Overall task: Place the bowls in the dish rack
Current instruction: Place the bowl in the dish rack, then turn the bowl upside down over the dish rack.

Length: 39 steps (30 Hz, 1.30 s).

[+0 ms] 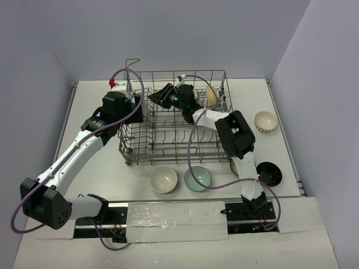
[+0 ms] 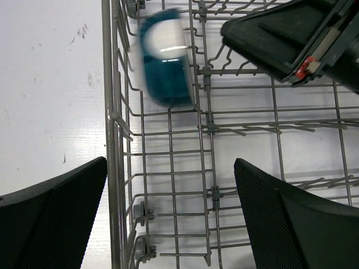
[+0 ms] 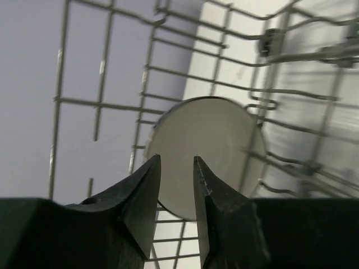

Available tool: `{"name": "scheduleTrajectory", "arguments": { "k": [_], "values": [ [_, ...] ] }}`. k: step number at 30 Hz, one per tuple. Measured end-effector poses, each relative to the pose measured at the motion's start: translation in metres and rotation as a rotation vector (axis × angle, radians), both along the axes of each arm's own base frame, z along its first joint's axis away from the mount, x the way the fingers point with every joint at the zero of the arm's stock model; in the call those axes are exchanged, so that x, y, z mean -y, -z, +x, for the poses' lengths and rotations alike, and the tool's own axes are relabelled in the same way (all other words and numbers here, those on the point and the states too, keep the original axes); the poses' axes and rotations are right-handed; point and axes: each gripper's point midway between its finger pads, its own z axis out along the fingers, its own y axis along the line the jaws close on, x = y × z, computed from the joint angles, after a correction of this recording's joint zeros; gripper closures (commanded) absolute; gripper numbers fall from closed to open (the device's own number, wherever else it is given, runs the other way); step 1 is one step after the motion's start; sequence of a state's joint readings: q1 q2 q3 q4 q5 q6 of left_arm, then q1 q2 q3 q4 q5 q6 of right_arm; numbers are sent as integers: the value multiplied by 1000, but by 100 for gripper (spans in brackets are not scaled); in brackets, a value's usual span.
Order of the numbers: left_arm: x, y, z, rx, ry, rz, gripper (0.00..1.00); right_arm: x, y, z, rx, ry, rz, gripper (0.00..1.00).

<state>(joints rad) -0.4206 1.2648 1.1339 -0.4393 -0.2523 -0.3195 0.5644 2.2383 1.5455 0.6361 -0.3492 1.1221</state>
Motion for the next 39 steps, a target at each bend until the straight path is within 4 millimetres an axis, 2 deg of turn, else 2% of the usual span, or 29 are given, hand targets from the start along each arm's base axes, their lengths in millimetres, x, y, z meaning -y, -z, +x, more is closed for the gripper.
{"name": "scheduleTrajectory", "arguments": {
  "k": [3, 6, 12, 14, 17, 22, 24, 25, 28, 29, 31, 32, 35, 39],
  "values": [
    [0, 3, 1, -8, -1, 4, 1, 17, 16, 9, -35, 9, -70, 58],
    [0, 8, 1, -21, -1, 10, 1, 31, 31, 14, -70, 15, -137, 58],
    [0, 10, 1, -29, -1, 13, 1, 32, 35, 10, -65, -40, -224, 58],
    [0, 10, 1, -29, -1, 13, 1, 29, 27, 10, -42, -65, -241, 60],
    [0, 10, 1, -28, -5, 14, 1, 22, 5, 11, 10, -97, -225, 65],
    [-1, 10, 1, -28, -10, 14, 1, 8, -42, 11, 95, -149, -172, 65],
    [-2, 10, 1, -30, -15, 19, 4, 1, -60, 9, 128, -170, -154, 65],
    [-2, 11, 1, -31, -17, 18, 10, -4, -66, 8, 140, -181, -147, 65],
    [-2, 11, 0, -34, -20, 14, 42, -19, -72, 3, 161, -221, -133, 65],
    [-6, 13, 0, -39, -33, 37, 57, -24, -69, 1, 157, -234, -133, 65],
    [-15, 16, 1, -56, -64, 68, 71, -31, -58, -3, 134, -257, -142, 65],
    [-19, 16, 1, -61, -75, 87, 83, -33, -52, -4, 119, -265, -148, 65],
    [-25, 17, 1, -68, -97, 116, 96, -39, -31, -7, 79, -285, -167, 65],
    [-23, 16, 2, -69, -92, 123, 99, -41, -12, -11, 35, -302, -190, 64]
  ]
}}
